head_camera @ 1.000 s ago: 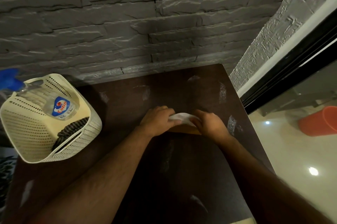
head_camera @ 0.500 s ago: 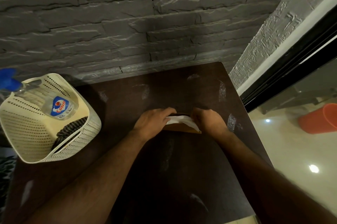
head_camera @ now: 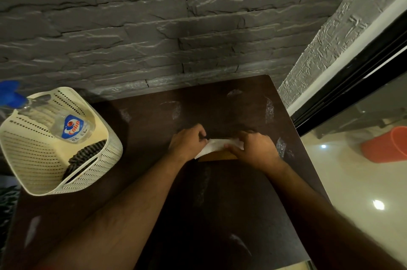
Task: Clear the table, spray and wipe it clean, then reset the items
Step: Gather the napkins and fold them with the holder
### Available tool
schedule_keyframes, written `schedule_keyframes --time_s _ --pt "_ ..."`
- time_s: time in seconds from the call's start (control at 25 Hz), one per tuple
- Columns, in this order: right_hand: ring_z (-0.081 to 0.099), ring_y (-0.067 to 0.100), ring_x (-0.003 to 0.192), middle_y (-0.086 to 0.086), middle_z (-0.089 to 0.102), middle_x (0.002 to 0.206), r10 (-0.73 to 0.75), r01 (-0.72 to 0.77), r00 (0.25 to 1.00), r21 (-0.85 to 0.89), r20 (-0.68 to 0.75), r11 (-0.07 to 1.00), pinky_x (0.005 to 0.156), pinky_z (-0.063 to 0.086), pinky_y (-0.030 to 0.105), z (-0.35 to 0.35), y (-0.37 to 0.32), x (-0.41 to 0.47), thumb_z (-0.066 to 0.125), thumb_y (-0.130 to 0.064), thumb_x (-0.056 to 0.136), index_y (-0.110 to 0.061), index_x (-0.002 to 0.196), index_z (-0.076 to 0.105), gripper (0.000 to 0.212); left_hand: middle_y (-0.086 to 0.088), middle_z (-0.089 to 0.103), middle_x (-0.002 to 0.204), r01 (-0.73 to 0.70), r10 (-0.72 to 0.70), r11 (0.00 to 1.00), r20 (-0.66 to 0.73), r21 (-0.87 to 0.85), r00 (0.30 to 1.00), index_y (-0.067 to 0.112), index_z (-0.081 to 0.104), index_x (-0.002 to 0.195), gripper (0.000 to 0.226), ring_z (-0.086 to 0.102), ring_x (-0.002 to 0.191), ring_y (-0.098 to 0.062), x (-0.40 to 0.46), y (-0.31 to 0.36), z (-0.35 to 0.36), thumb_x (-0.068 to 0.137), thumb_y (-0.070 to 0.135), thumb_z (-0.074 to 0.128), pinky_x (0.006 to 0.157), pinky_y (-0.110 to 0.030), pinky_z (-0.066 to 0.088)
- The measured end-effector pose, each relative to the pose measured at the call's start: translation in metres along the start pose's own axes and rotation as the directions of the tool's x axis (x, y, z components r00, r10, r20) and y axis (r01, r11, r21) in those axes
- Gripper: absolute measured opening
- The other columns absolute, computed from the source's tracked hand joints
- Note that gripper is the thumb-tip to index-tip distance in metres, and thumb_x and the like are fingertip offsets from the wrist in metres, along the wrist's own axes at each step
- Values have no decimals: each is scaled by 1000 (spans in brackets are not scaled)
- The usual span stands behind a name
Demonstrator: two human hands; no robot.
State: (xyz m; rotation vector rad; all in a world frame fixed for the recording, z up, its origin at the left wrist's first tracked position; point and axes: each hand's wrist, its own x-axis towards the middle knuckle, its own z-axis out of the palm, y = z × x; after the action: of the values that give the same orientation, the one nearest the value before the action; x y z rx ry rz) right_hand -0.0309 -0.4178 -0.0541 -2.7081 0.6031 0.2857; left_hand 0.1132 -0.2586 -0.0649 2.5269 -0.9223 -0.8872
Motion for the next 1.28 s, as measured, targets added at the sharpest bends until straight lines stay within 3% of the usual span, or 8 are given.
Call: schedule_keyframes --time_s 0.12,0.28,0.44,0.52,0.68,0.88,1.04,1.28 --pt "61 14 96 -7 62 106 -46 48 997 -21 64 999 86 48 37 2 -1 -3 53 -58 84 -31 113 59 40 6 58 108 -124 132 984 -56 126 990 30 59 109 17 54 95 -9 -5 3 -4 96 37 51 89 -36 48" --pt "62 13 80 -5 65 89 11 -15 996 50 93 999 77 50 33 2 5 4 45 -41 95 -28 104 66 26 9 57 119 -257 261 909 35 327 965 35 57 123 36 48 112 -13 -14 -1 -1 92 51 52 100 -40 36" --pt "66 21 86 3 69 96 55 -49 997 -86 58 995 81 51 39 2 12 6 44 -35 95 -22 103 65 26 8 59 121 -269 279 906 15 327 960 36 54 128 33 48 114 -14 -10 -3 0 96 39 50 102 -39 34" --pt "66 20 85 1 69 96 47 -48 998 1 47 999 78 52 37 -3 15 3 45 -41 94 -22 104 64 29 7 61 118 -287 297 913 12 290 955 34 55 126 30 53 110 -13 -7 3 -1 96 36 51 101 -39 37" --pt "66 15 93 -3 70 106 -47 34 983 76 176 997 82 54 35 -5 13 2 54 -40 91 -28 116 62 29 7 64 109 -276 289 923 -10 268 957 33 57 119 23 58 100 -11 -4 7 2 96 34 52 97 -37 40" --pt "66 15 90 -1 70 104 -46 46 999 18 9 999 80 49 30 -5 19 2 52 -33 94 -25 111 66 24 8 62 113 -283 289 929 9 240 957 32 58 121 25 56 103 -10 -2 13 5 97 35 50 98 -38 39" --pt "64 18 95 0 68 108 -18 20 995 -15 102 1000 85 46 33 0 19 -2 49 -35 95 -27 114 65 26 9 57 113 -217 233 938 -28 271 972 35 58 120 25 50 105 -10 -2 4 8 96 37 49 95 -36 38" --pt "63 23 91 2 63 101 -30 31 997 21 -66 999 74 46 33 0 22 0 53 -36 89 -25 105 65 23 10 55 122 -124 160 956 -121 265 980 34 56 123 29 50 114 -10 -6 -11 -3 95 41 49 97 -35 36"
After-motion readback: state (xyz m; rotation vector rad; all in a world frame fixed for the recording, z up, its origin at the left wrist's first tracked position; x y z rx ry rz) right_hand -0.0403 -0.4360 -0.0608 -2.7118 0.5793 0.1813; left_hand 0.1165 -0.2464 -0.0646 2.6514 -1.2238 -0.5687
